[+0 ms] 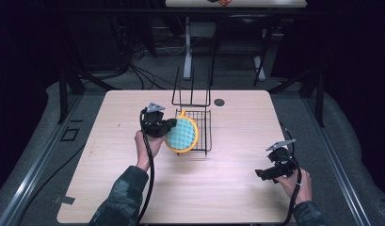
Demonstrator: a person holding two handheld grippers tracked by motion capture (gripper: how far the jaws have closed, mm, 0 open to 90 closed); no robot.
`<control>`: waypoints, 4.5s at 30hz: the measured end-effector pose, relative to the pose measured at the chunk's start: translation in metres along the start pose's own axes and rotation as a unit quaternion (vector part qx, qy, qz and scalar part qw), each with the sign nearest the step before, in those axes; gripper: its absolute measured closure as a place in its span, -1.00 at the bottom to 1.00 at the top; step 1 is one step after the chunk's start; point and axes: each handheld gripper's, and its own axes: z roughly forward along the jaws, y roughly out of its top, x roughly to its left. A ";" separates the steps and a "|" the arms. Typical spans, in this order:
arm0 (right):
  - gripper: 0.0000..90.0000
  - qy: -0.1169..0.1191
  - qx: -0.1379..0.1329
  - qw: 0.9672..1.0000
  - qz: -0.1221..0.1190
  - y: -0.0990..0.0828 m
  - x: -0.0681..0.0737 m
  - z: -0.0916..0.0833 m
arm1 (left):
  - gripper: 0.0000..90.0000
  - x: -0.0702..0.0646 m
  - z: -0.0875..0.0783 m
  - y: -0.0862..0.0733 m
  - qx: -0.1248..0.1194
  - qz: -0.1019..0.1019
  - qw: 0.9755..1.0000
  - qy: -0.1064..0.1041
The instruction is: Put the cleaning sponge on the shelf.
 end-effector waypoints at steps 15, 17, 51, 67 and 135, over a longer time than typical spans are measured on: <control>-0.87 0.004 -0.001 1.000 0.001 0.001 0.001 0.001 | 0.96 -0.001 0.017 -0.005 -0.007 -0.013 1.000 0.001; -0.87 0.002 -0.001 1.000 -0.005 0.001 0.001 0.002 | 0.96 -0.001 0.019 -0.005 -0.007 -0.014 1.000 0.001; -0.84 0.006 0.010 1.000 -0.013 0.000 0.004 0.003 | 0.96 0.003 0.076 -0.016 0.004 -0.040 0.999 0.020; -0.84 0.007 0.006 1.000 -0.011 -0.001 0.003 0.003 | 0.45 0.004 0.089 -0.017 0.024 -0.045 0.998 0.027; -0.83 -0.012 -0.010 1.000 -0.027 0.001 0.012 -0.008 | -0.99 0.034 -0.076 -0.078 0.130 0.023 0.986 0.102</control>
